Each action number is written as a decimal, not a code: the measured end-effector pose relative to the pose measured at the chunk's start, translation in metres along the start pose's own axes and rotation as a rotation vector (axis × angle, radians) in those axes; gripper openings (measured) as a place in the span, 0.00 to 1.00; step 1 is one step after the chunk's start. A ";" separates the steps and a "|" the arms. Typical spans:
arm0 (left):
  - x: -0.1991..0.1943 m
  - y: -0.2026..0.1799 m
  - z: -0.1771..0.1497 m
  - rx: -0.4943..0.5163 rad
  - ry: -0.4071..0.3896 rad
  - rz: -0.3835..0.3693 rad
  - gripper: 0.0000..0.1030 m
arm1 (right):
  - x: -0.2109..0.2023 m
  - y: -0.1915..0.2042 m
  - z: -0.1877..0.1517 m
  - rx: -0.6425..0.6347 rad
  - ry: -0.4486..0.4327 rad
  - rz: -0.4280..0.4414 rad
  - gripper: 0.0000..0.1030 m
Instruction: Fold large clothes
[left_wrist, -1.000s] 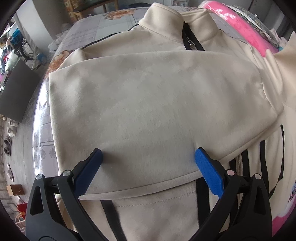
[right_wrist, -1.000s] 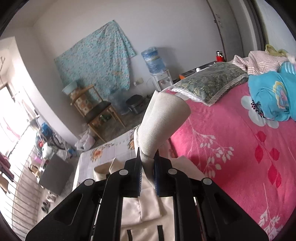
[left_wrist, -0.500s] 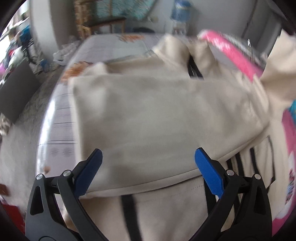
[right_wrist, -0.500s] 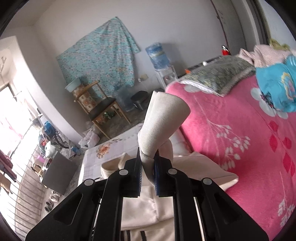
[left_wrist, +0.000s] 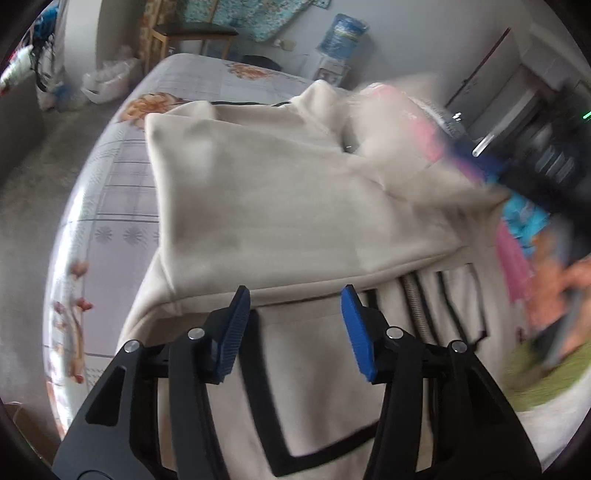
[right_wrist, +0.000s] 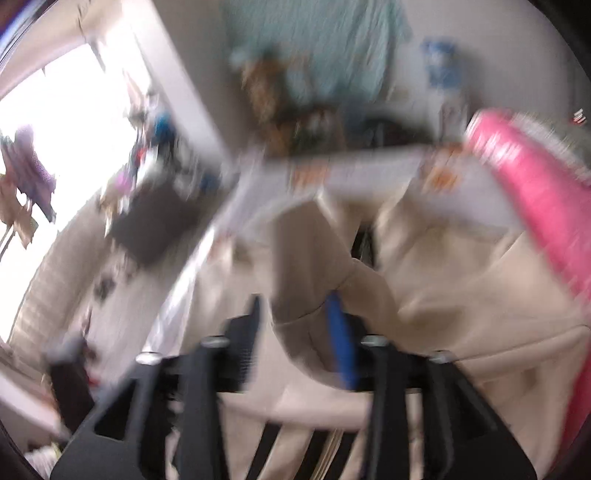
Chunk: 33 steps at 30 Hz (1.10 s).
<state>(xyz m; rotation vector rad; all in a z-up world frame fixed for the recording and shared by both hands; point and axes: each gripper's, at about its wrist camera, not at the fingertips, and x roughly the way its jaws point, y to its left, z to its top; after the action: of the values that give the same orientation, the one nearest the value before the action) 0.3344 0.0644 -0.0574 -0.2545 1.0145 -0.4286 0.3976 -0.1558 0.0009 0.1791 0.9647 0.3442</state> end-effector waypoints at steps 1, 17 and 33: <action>-0.004 -0.001 0.002 0.003 -0.005 -0.027 0.47 | 0.005 -0.005 -0.007 0.005 0.032 0.008 0.44; 0.084 -0.017 0.080 -0.151 0.091 0.028 0.42 | -0.116 -0.142 -0.088 0.193 -0.158 -0.237 0.54; -0.008 -0.044 0.103 -0.013 -0.172 0.242 0.06 | -0.118 -0.196 -0.111 0.245 -0.161 -0.304 0.54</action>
<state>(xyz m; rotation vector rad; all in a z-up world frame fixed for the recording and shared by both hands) 0.4090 0.0297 0.0186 -0.1741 0.8672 -0.1773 0.2846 -0.3814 -0.0286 0.2751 0.8570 -0.0689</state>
